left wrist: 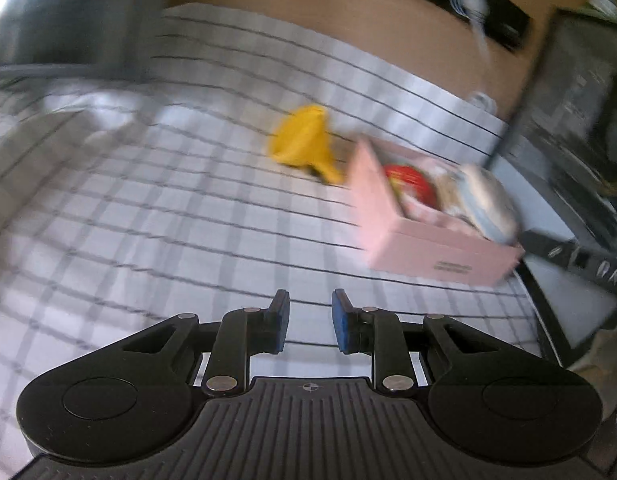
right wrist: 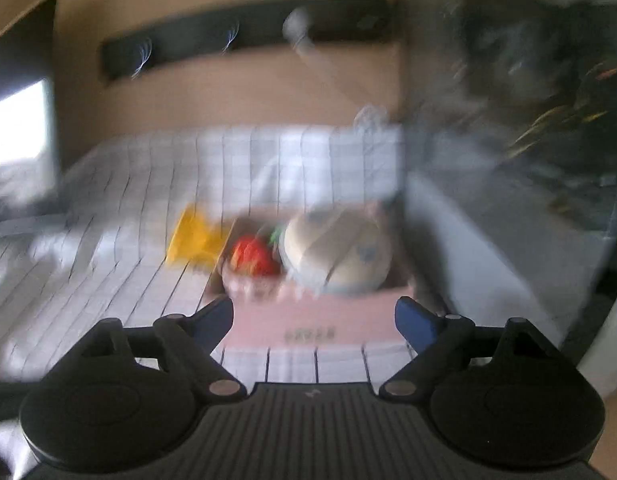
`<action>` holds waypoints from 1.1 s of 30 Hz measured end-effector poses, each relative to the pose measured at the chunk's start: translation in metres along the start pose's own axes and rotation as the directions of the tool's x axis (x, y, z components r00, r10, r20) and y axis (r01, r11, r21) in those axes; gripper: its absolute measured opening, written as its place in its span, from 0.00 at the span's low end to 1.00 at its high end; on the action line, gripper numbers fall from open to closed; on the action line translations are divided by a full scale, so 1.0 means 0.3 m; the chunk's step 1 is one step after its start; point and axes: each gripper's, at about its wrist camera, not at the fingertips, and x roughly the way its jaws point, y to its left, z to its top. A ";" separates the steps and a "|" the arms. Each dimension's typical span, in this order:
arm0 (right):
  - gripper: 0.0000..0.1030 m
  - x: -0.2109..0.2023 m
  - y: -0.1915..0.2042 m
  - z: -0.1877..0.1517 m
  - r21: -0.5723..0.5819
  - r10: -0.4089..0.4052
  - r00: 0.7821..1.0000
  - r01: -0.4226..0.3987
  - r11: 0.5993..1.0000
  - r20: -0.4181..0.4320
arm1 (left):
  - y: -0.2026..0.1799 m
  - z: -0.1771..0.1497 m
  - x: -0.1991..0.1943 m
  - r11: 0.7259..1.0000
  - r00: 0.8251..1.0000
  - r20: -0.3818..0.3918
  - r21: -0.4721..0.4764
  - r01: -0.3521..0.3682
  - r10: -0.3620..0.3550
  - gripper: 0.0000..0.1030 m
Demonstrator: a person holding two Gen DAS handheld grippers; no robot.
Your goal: Organize soft objects
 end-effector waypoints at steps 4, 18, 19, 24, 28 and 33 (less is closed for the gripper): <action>0.88 0.123 0.217 0.048 -0.223 0.138 0.990 -0.131 0.966 0.017 | 0.137 0.024 -0.067 0.994 0.998 -0.017 -0.091 -0.054 0.053 0.25; 0.16 0.868 0.626 0.254 -0.344 -0.033 0.952 -0.077 0.936 -0.304 | 0.451 0.061 -0.169 0.985 0.990 -0.132 -0.156 -0.072 0.051 0.25; 0.16 0.804 0.611 0.287 -0.337 0.000 0.965 -0.092 0.937 -0.263 | 0.468 0.060 -0.167 0.984 0.989 -0.136 -0.163 -0.073 0.051 0.25; 0.16 0.539 0.463 0.495 -0.338 0.064 0.994 -0.091 0.937 -0.091 | 0.521 0.077 -0.119 0.976 0.987 -0.157 -0.211 -0.054 0.021 0.25; 0.16 0.507 0.370 0.515 -0.460 -0.056 0.997 0.027 0.887 -0.049 | 0.472 0.109 -0.066 0.974 0.987 -0.146 -0.222 0.038 -0.072 0.25; 0.16 0.683 0.297 0.338 -0.498 -0.130 0.965 -0.001 0.867 -0.229 | 0.349 0.123 -0.014 0.977 0.973 -0.167 -0.163 0.134 -0.162 0.25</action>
